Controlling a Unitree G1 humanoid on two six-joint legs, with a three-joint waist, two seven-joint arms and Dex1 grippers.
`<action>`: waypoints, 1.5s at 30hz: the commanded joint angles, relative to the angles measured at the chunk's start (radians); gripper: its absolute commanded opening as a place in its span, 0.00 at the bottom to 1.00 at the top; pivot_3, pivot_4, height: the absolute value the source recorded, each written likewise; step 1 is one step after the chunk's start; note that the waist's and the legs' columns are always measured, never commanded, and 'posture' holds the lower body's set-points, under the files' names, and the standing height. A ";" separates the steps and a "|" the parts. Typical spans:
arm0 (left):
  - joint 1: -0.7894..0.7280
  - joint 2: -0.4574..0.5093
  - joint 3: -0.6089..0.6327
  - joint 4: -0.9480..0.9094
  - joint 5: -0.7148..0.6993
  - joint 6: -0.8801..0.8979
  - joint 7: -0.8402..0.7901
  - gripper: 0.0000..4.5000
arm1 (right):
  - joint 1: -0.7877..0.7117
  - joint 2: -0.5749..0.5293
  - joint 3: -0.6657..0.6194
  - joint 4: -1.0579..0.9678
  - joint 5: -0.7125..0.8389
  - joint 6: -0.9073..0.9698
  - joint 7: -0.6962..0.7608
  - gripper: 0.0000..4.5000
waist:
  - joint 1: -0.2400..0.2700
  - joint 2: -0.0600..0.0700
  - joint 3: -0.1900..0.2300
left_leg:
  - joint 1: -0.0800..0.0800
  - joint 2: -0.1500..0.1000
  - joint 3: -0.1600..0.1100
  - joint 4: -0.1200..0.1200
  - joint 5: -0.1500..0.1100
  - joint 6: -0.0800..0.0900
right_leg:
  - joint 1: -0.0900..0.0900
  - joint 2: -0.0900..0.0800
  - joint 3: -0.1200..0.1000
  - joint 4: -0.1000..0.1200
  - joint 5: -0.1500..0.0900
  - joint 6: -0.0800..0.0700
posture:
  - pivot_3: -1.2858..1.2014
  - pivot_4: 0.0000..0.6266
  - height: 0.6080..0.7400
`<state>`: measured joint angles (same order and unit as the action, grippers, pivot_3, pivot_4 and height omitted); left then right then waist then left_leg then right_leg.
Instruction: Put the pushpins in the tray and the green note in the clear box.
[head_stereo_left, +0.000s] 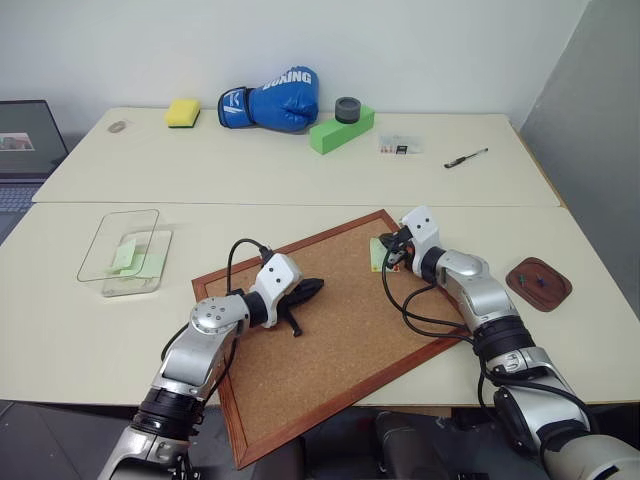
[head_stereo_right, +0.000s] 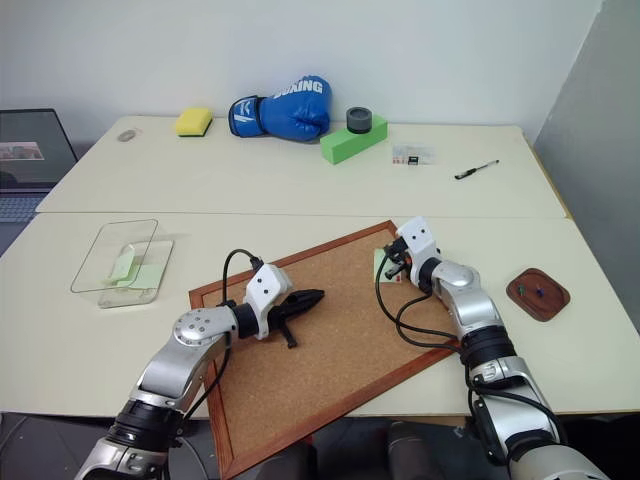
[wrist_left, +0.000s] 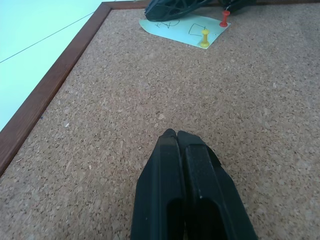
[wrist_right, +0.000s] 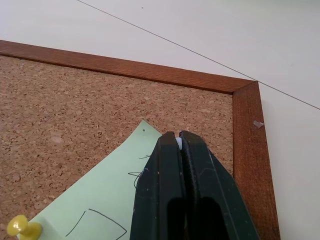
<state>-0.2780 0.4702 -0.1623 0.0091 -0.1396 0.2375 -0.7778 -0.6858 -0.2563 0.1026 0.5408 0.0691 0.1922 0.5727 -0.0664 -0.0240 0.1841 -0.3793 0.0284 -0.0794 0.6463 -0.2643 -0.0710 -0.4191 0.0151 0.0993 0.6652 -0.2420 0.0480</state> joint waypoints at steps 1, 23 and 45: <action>0.029 0.025 -0.035 0.036 0.036 0.032 -0.018 0.01 | -0.023 -0.022 -0.038 -0.098 0.008 -0.029 -0.015 0.00 | 0.000 0.000 0.000 | 0.000 0.000 0.000 0.000 0.000 0.000 | 0.000 0.000 0.000 0.000 0.000 0.000 | 0.52 0.24 1.00; 0.012 0.019 -0.049 0.063 0.037 0.018 -0.027 0.01 | 0.124 -0.103 -0.138 -0.439 0.065 0.113 -0.049 0.00 | -0.003 0.002 -0.001 | 0.000 0.000 0.000 0.000 0.000 0.000 | 0.000 0.000 0.000 0.000 0.000 0.000 | 0.52 0.24 1.00; 0.009 0.030 -0.066 0.087 0.034 -0.005 -0.064 0.01 | 0.664 -0.370 -0.473 -0.750 -0.002 0.282 -0.192 0.00 | -0.002 0.006 -0.005 | 0.015 0.000 0.002 -0.001 0.000 0.000 | 0.014 0.000 0.003 -0.003 -0.005 -0.005 | 0.52 0.24 1.00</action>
<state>-0.2940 0.4898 -0.1887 0.0552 -0.1319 0.2125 -0.8148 -0.0239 -0.6047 -0.3174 -0.2167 0.0817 0.4853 0.4017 -0.0683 -0.0176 0.1795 -0.3649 0.0282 -0.0770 0.6447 -0.2645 -0.0711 -0.4053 0.0152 0.1023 0.6617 -0.2469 0.0427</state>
